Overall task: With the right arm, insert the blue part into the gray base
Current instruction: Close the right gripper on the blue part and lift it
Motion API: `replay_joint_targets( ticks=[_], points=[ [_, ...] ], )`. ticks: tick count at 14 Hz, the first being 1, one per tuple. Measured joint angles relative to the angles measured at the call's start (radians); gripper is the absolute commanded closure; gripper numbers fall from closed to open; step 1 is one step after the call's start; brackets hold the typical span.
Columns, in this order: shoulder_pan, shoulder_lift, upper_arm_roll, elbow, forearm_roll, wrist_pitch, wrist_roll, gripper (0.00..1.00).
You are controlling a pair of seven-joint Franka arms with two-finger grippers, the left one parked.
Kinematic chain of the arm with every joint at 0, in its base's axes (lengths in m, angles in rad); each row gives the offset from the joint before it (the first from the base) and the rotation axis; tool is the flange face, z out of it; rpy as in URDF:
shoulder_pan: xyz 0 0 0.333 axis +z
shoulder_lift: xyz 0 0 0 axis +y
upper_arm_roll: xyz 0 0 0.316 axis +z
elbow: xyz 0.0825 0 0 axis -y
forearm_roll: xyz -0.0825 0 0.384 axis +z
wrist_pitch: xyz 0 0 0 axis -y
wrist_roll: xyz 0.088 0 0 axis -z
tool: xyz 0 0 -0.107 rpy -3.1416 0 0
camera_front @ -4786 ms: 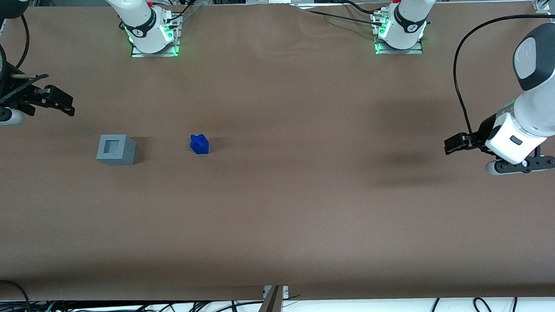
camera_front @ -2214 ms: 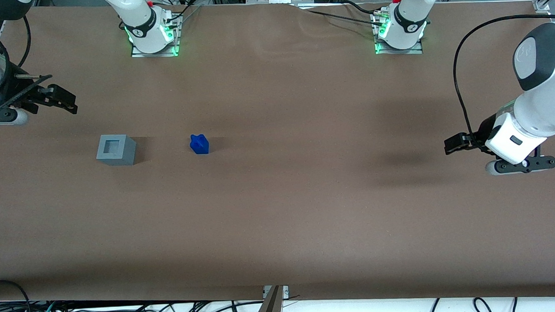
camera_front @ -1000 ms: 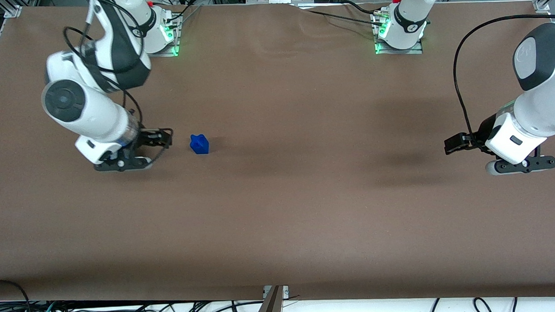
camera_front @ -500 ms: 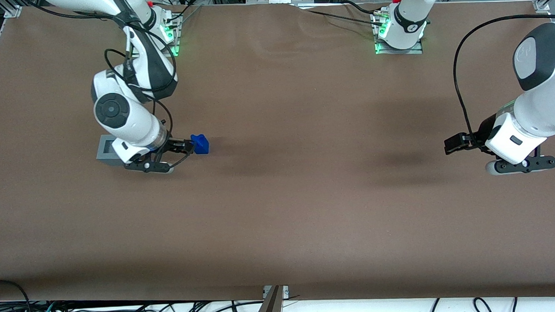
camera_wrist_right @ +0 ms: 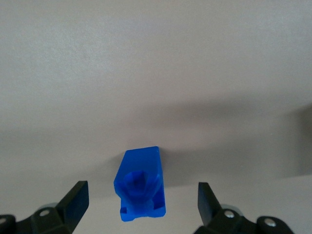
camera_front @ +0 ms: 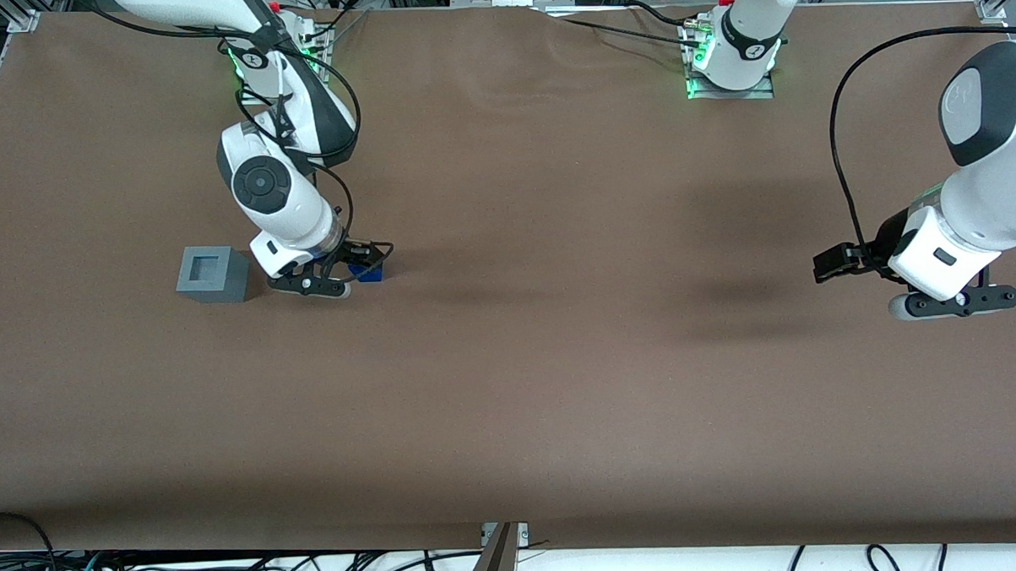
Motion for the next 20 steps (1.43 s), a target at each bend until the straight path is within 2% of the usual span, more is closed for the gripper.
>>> replay_joint_targets(
  ticks=[4, 11, 14, 15, 17, 20],
  points=[
    [0.005, 0.0, 0.0, -0.101, -0.014, 0.149, 0.001, 0.01],
    [0.017, 0.001, 0.0, -0.139, -0.022, 0.211, 0.001, 0.02],
    [0.025, 0.004, 0.0, -0.147, -0.063, 0.226, 0.001, 0.03],
    [0.025, 0.005, 0.0, -0.15, -0.074, 0.228, 0.001, 0.07],
    [0.025, 0.008, 0.0, -0.152, -0.081, 0.228, 0.001, 0.25],
    [0.025, 0.013, 0.0, -0.152, -0.083, 0.228, 0.001, 0.69]
  ],
)
